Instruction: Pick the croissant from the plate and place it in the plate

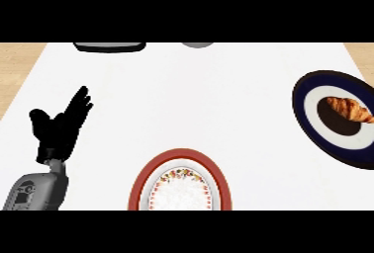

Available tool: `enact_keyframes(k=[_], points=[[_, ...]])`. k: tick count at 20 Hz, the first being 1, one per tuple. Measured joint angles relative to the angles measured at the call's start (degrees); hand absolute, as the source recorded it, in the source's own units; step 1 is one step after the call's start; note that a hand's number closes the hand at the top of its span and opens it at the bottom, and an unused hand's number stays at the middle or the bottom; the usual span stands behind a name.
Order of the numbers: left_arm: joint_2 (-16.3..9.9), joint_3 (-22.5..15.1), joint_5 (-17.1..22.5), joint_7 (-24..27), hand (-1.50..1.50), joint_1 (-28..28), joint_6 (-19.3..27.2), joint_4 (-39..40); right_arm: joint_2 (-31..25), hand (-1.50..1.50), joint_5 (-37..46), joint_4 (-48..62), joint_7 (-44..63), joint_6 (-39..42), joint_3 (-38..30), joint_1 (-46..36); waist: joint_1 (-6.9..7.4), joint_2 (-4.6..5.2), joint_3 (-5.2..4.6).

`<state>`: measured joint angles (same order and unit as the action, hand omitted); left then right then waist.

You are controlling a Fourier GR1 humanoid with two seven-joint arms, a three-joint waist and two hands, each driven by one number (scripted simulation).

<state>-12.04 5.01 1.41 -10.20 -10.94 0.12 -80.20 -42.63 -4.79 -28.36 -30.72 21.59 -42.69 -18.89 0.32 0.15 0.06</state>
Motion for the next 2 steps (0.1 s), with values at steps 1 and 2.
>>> enact_keyframes(k=[1,2], points=[[0.15,-0.11,-0.01,0.67,0.0,0.6,-0.42,0.15,-0.63,-1.5,0.1,0.79,-0.22,0.09,0.34,0.08,0.0,-0.01,0.02],[0.03,0.01,0.12,0.78,0.0,1.21,-0.82,-0.21,-1.11,-1.5,0.43,2.24,-1.01,-0.15,0.77,-0.31,0.08,0.0,0.01]])
